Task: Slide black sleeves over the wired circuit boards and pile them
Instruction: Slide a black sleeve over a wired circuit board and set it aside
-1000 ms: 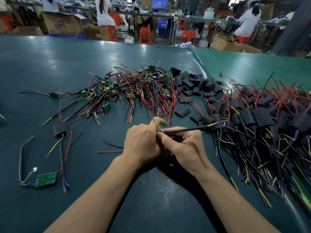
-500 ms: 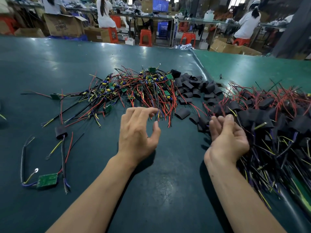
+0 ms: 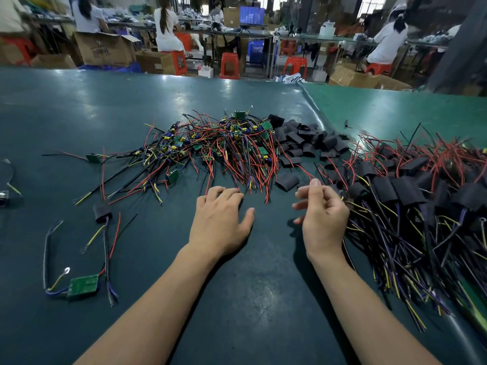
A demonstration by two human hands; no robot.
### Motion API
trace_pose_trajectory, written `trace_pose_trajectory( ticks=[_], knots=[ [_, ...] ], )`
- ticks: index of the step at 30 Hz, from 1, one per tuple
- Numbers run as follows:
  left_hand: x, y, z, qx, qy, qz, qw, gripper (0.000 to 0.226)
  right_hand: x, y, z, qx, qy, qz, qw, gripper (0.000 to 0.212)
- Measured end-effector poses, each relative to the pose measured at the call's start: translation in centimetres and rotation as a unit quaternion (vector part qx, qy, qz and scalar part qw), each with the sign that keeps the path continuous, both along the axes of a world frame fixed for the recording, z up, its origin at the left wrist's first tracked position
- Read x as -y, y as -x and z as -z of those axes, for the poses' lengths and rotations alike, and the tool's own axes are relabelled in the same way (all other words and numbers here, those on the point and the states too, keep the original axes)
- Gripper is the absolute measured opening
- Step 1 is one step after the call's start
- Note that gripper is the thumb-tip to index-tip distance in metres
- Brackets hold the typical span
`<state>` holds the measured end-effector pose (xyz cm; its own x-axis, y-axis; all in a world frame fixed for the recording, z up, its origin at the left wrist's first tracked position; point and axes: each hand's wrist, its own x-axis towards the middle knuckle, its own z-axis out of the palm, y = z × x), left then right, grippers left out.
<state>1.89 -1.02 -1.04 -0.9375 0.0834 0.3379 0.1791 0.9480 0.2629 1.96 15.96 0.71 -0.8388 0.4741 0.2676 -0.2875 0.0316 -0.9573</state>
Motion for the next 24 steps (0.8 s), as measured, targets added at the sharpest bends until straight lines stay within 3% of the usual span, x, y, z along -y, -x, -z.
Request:
trace_pose_trajectory(
  ticks=[4,8,10,12,15,18,20,24],
  knots=[
    [0.0,-0.1,-0.1,-0.007,-0.012,0.009,1.0,0.051,-0.1,0.1,0.5,-0.001,-0.029,-0.024,0.999,0.043],
    [-0.2,-0.2,-0.1,0.019,0.041,0.025,0.999,0.055,-0.3,0.5,0.8,0.024,-0.016,-0.028,0.999,0.044],
    [-0.2,0.2,-0.2,0.038,0.016,0.027,0.999,0.055,-0.5,0.6,0.9,0.027,-0.011,-0.023,0.999,0.043],
    [0.3,1.3,-0.9,0.065,-0.13,0.007,0.989,0.046,-0.6,0.8,1.1,0.027,-0.019,-0.021,0.999,0.043],
    [1.1,4.2,-2.8,0.066,-0.403,-0.063,0.91,0.014,-0.7,0.8,1.3,0.017,-0.047,-0.021,0.999,0.042],
    [1.3,7.2,-4.2,0.113,-0.483,-0.116,0.861,0.033,-0.8,0.8,1.5,0.013,-0.05,-0.022,0.998,0.043],
    [0.7,8.7,-4.7,0.155,-0.438,-0.111,0.878,0.047,-0.9,0.9,1.5,0.017,-0.045,-0.025,0.999,0.042],
    [-0.4,9.8,-5.0,0.16,-0.195,-0.155,0.955,0.066,-0.8,1.1,1.6,0.018,-0.04,-0.03,0.999,0.042]
  ],
)
